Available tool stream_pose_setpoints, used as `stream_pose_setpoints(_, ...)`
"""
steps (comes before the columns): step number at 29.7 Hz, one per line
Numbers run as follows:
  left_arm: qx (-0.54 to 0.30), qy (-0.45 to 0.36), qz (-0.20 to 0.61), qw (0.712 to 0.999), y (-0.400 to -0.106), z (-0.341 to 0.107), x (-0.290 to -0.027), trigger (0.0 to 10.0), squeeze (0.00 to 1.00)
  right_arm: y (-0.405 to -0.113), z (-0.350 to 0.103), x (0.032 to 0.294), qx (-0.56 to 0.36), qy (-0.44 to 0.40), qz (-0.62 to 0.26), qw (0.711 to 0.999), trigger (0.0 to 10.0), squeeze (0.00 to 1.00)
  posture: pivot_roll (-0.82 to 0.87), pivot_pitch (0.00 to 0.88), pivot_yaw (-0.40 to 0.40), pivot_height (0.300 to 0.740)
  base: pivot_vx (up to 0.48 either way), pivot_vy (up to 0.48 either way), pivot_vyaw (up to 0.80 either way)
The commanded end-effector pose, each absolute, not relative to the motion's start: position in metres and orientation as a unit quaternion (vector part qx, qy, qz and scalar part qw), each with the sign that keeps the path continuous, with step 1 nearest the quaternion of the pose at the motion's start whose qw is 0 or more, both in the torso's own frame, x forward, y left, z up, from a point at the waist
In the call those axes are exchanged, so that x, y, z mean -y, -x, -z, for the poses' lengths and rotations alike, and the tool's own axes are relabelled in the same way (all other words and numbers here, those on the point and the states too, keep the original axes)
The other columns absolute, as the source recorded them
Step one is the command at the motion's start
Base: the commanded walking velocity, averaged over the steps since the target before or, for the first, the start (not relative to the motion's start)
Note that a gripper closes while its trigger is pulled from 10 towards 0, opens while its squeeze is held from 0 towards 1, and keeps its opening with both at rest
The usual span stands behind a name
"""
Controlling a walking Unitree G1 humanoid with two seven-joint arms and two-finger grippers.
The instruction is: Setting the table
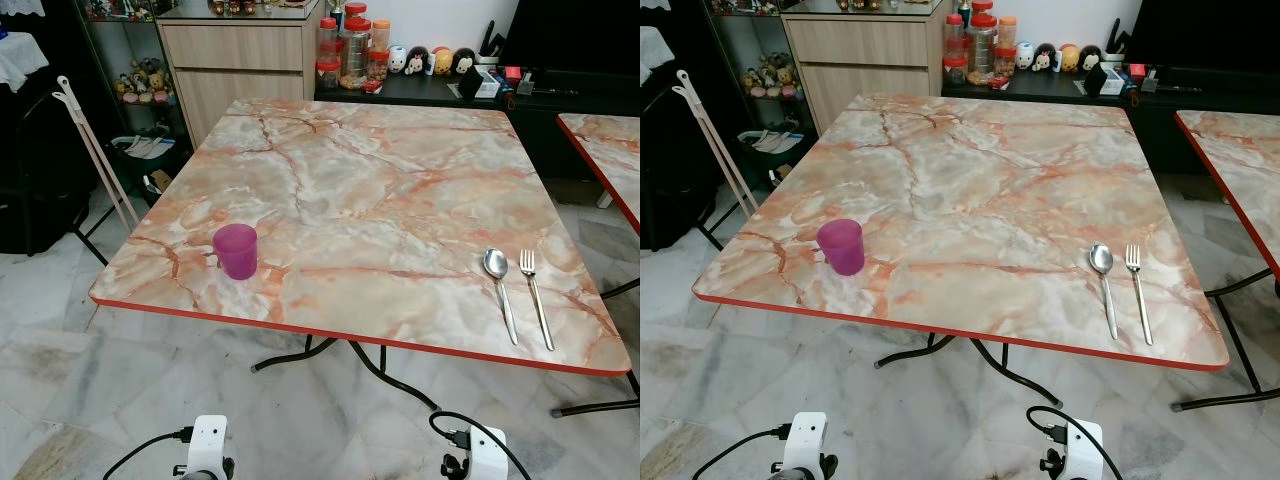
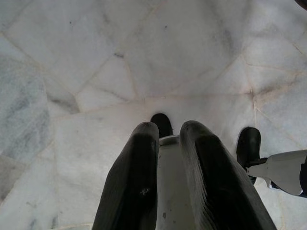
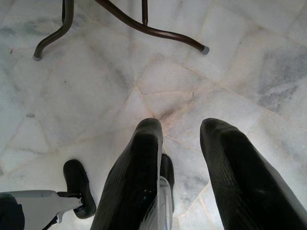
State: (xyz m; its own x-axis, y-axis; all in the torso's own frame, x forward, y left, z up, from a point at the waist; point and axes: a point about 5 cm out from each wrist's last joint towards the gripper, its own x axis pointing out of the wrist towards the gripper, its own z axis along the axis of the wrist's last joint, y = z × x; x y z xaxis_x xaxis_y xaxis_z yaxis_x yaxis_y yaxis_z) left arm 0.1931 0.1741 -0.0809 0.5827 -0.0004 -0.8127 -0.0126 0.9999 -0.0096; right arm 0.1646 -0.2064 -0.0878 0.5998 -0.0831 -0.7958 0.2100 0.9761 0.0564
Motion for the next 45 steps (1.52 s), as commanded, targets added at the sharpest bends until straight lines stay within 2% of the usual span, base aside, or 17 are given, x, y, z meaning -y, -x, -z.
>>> stream_pose_setpoints(1, -0.435, -0.052, 0.033, 0.898, -0.205, 0.071, -0.192, 10.0, 0.0, -0.173, 0.086, 0.191, -0.424, -0.065, 0.06, 0.902, 10.0, 0.0, -0.06, 0.0, 0.07, 0.74, 0.0, 0.0, 0.0)
stream_pose_setpoints(32, -0.422, -0.014, 0.003, 0.906, -0.203, 0.072, -0.191, 10.0, 0.0, -0.177, 0.082, 0.192, -0.398, -0.079, 0.068, 0.911, 10.0, 0.0, -0.06, 0.0, 0.052, 0.74, 0.0, 0.0, 0.0)
stream_pose_setpoints(34, -0.432, 0.004, -0.01, 0.902, -0.194, 0.077, -0.189, 10.0, 0.0, -0.182, 0.079, 0.191, -0.382, -0.057, 0.044, 0.921, 10.0, 0.0, -0.06, 0.0, 0.018, 0.74, 0.0, 0.0, 0.0)
stream_pose_setpoints(39, -0.436, 0.015, -0.019, 0.9, -0.188, 0.081, -0.187, 10.0, 0.0, -0.189, 0.073, 0.189, -0.352, -0.034, 0.013, 0.935, 10.0, 0.0, -0.06, 0.0, -0.002, 0.74, 0.0, 0.0, 0.0)
stream_pose_setpoints(45, -0.43, 0.023, -0.039, 0.902, -0.183, 0.082, -0.191, 10.0, 0.0, -0.192, 0.063, 0.187, -0.29, 0.013, -0.027, 0.957, 10.0, 0.0, -0.07, 0.0, 0.001, 0.74, 0.0, 0.0, 0.0)
